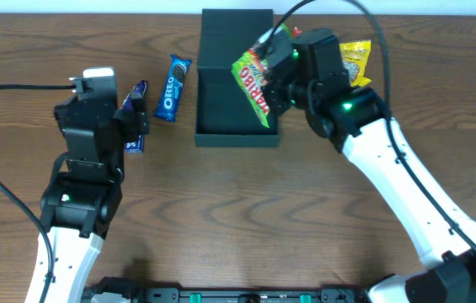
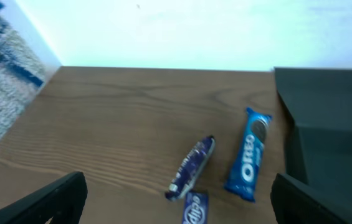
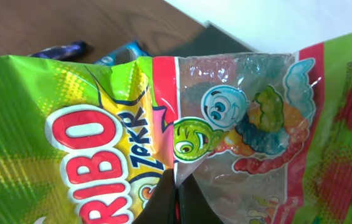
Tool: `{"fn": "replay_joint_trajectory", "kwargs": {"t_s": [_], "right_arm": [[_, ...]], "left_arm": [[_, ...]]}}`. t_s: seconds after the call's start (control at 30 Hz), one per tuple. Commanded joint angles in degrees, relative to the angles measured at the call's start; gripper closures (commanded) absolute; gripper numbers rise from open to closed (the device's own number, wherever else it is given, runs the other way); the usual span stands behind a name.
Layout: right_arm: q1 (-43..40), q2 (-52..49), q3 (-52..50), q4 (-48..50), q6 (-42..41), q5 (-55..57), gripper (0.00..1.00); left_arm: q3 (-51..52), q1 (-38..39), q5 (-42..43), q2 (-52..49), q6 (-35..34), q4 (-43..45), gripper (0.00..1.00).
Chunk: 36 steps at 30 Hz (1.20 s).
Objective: Pack container
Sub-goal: 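Lift the Haribo bag with the right gripper into the box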
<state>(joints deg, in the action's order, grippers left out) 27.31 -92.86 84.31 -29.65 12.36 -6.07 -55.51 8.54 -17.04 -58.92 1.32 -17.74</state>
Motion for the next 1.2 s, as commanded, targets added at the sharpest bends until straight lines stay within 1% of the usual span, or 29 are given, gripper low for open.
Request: {"fn": "replay_joint_trajectory", "kwargs": {"t_s": [0.0, 0.1, 0.17, 0.23, 0.43, 0.6, 0.63, 0.67, 0.7, 0.73, 0.77, 0.8, 1.0, 1.1, 1.17], "right_arm": [[1.9, -2.4, 1.46, 2.73, 13.7, -2.84, 0.99], [2.36, -5.49, 1.46, 3.43, 20.2, -3.28, 0.99], [2.23, -9.25, 1.46, 2.99, 25.14, -7.41, 0.99], [2.36, -11.56, 1.46, 2.99, 28.11, -7.52, 0.99], [1.95, -15.26, 1.46, 3.15, 29.97, -2.89, 0.99], [1.6, -15.91, 1.46, 3.89, 30.6, -2.86, 0.99], [1.57, -15.91, 1.46, 4.42, 30.56, -1.64, 0.82], [1.6, -15.91, 1.46, 5.07, 30.53, 0.24, 0.49], [1.62, -15.91, 1.46, 6.01, 30.18, 2.71, 0.32], [1.66, -15.91, 1.46, 7.28, 28.94, 5.53, 0.26], [1.64, -15.87, 1.49, 8.57, 27.12, 8.2, 0.14], [1.66, -15.72, 1.51, 9.62, 25.22, 10.36, 0.01], [2.54, -15.04, 1.62, 10.1, 17.73, 10.97, 0.01], [2.71, -15.02, 1.62, 10.14, 9.25, 11.06, 0.01], [1.44, -15.04, 1.62, 10.12, 1.2, 11.04, 0.01]], "left_arm": [[0.09, -2.4, 1.79, 0.33, 0.44, 1.27, 0.05], [0.11, -4.0, 3.58, 0.33, 0.44, 2.12, 0.05], [0.11, -4.15, 3.54, 0.28, 0.5, 2.25, 0.05], [0.11, -4.15, 3.54, 0.11, 0.5, 2.67, 0.05], [0.11, -4.15, 3.54, 0.07, 0.5, 3.1, 0.05], [0.11, -4.15, 3.56, 0.07, 0.48, 3.78, 0.05], [0.11, -4.15, 3.56, 0.07, 0.46, 3.91, 0.05], [0.11, -4.13, 3.56, 0.07, 0.46, 3.96, 0.05], [0.11, -4.13, 3.56, 0.07, 0.46, 3.98, 0.05], [0.11, -4.13, 3.56, 0.07, 0.46, 3.96, 0.05], [0.11, -4.13, 3.56, 0.07, 0.46, 3.93, 0.05], [0.11, -4.13, 3.56, 0.07, 0.46, 3.91, 0.05], [0.11, -4.13, 3.56, 0.07, 0.46, 3.87, 0.05], [0.11, -4.13, 3.56, 0.07, 0.46, 3.87, 0.05], [0.11, -4.13, 3.56, 0.07, 0.46, 3.87, 0.05]]}}
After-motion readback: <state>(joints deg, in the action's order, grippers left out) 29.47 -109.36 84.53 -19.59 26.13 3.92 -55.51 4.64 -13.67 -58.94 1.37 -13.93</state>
